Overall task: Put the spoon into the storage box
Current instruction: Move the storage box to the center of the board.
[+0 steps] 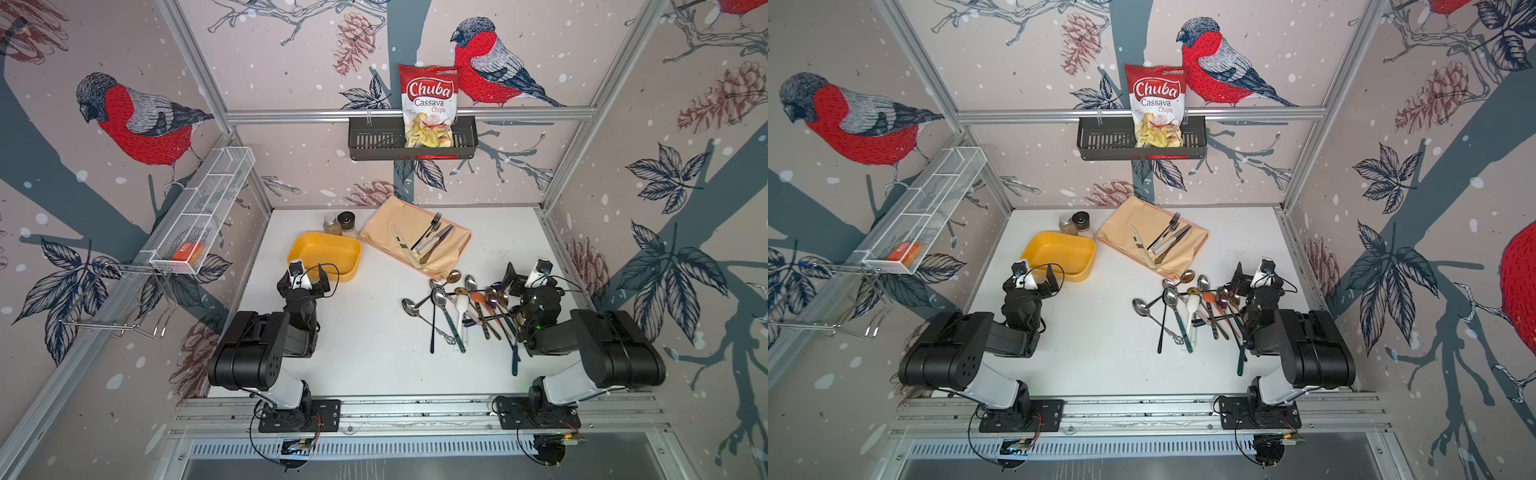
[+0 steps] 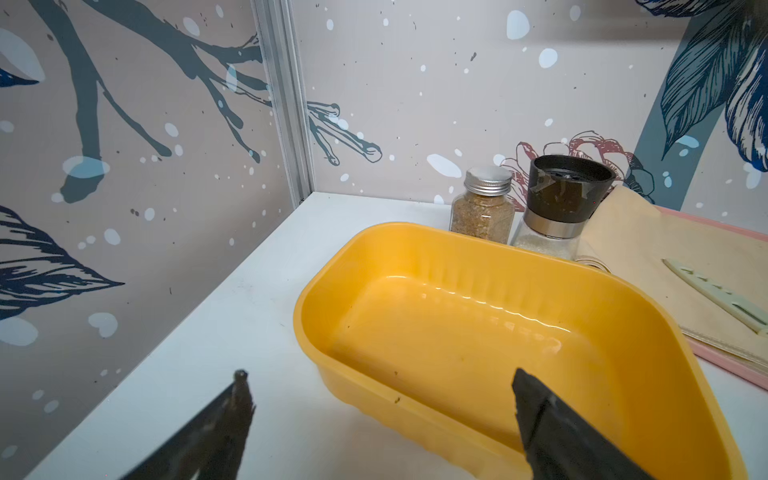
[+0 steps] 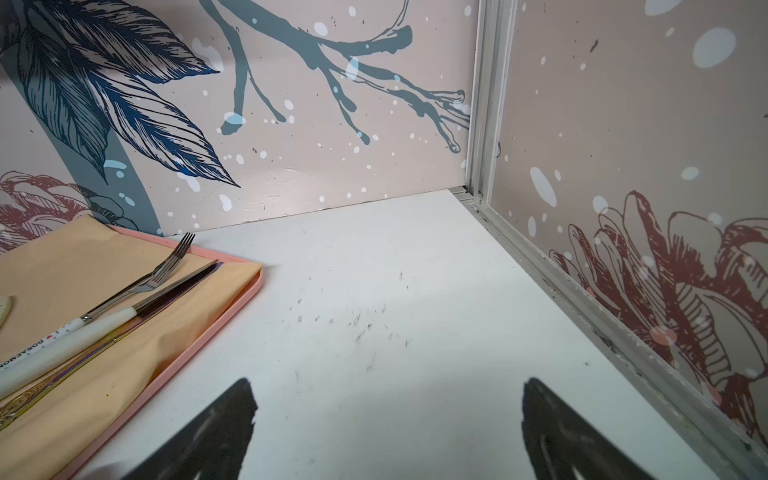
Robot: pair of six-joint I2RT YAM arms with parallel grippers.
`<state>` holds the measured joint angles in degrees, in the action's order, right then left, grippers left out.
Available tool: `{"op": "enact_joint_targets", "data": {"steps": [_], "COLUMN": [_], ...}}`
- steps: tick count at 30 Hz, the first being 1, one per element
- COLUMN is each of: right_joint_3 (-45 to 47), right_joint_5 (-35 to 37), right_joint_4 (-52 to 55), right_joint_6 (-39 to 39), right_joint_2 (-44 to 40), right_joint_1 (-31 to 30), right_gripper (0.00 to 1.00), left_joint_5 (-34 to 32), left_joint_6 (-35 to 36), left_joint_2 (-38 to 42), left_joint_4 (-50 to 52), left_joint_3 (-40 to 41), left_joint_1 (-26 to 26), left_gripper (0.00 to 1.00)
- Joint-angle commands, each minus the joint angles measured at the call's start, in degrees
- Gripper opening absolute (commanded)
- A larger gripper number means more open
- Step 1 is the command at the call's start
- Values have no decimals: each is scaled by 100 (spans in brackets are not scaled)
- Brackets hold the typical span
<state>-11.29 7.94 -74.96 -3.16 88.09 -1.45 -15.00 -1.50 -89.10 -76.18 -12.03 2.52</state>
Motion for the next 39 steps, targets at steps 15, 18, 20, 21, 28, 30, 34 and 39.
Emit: {"op": "enact_joint_targets", "data": {"steps": [15, 18, 20, 21, 28, 30, 34, 39], "right_joint_3": [-6, 2, 20, 9, -798, -1233, -2495, -3874], "right_joint_5": [-162, -228, -209, -107, 208, 160, -280, -742], "right_joint_4": [-89, -89, -110, -80, 2108, 3079, 5282, 7061], "right_joint_6": [-78, -106, -113, -150, -270, -296, -451, -399], "right_joint_2": [-27, -34, -47, -67, -1066, -1355, -1581, -1279], "right_joint_1": [78, 114, 117, 126, 146, 143, 119, -96], "right_gripper": [100, 100, 100, 100, 100, 100, 100, 100], "left_joint_5": [112, 117, 132, 140, -201, -491, -573, -500], "left_joint_6": [9, 5, 15, 29, 5, -27, -800, -2686], "left_joint_2": [-2, 7, 15, 24, 973, 1515, 2473, 2421], "left_joint_4": [-34, -49, -78, -115, 359, 1059, 3233, 6974], "left_joint_3": [-45, -32, -12, 19, 170, -8, -909, -2817], "left_joint_1": [-42, -48, -42, -44, 17, 88, 103, 117], "left_gripper": [99, 99, 98, 98, 98, 98, 96, 91]}}
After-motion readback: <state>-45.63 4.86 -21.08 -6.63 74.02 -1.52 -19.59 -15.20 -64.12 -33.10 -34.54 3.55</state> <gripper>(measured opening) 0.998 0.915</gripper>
